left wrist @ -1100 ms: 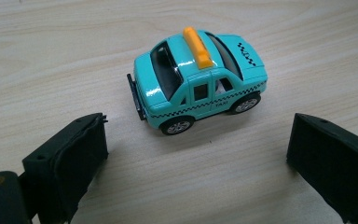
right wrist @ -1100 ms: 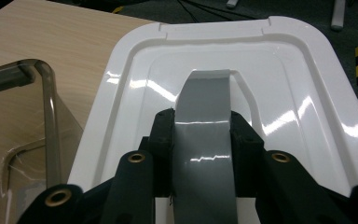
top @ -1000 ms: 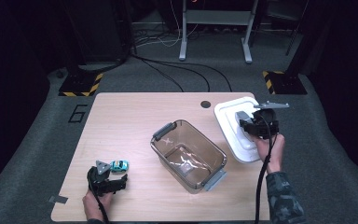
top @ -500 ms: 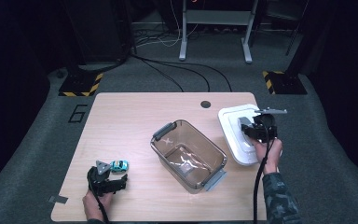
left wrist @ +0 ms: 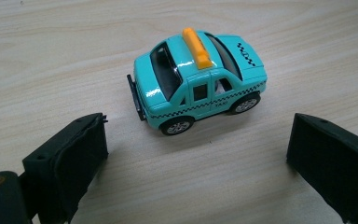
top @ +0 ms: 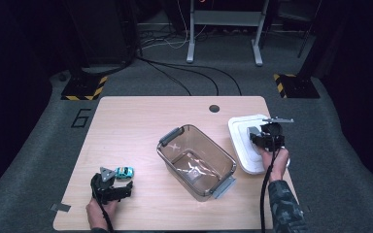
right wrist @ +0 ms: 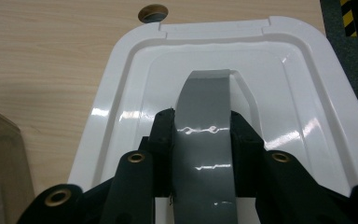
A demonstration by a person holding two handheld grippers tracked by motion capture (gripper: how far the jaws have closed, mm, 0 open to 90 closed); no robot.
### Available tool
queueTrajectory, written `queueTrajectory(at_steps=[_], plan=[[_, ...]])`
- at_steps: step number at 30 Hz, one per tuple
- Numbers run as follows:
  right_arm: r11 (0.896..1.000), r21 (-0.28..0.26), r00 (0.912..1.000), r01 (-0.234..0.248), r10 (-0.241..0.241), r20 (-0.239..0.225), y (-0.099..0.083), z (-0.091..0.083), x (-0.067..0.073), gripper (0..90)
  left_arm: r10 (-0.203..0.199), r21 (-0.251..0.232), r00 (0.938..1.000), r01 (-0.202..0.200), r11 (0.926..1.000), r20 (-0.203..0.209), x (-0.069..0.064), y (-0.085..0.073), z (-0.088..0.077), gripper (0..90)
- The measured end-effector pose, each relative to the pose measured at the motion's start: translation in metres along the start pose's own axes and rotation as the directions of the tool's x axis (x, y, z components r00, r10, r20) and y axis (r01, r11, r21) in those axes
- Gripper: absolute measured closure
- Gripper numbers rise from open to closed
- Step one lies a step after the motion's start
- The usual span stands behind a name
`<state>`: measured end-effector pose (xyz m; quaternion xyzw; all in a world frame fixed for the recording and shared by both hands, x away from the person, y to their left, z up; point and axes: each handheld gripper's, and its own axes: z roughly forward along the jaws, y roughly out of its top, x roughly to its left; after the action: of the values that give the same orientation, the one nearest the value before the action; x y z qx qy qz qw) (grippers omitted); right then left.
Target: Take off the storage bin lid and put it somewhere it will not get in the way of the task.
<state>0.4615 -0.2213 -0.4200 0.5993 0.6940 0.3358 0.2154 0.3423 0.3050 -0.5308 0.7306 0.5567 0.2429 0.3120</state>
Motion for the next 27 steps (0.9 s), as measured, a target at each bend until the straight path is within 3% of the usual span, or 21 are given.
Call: queueTrajectory(at_steps=[14, 27], plan=[[0.998, 0.035, 0.9976, -0.061, 0.059, 0.036, -0.018, 0.028, -0.004, 67.0, 0.007, -0.002, 1.0000, -0.007, 1.0000, -0.002, 0.000, 0.000, 0.000, 5.0], [0.997, 0.050, 0.9963, -0.064, 0.061, 0.061, -0.028, 0.044, -0.006, 66.8, -0.002, -0.006, 1.0000, 0.002, 1.0000, 0.002, 0.000, 0.000, 0.000, 5.1]])
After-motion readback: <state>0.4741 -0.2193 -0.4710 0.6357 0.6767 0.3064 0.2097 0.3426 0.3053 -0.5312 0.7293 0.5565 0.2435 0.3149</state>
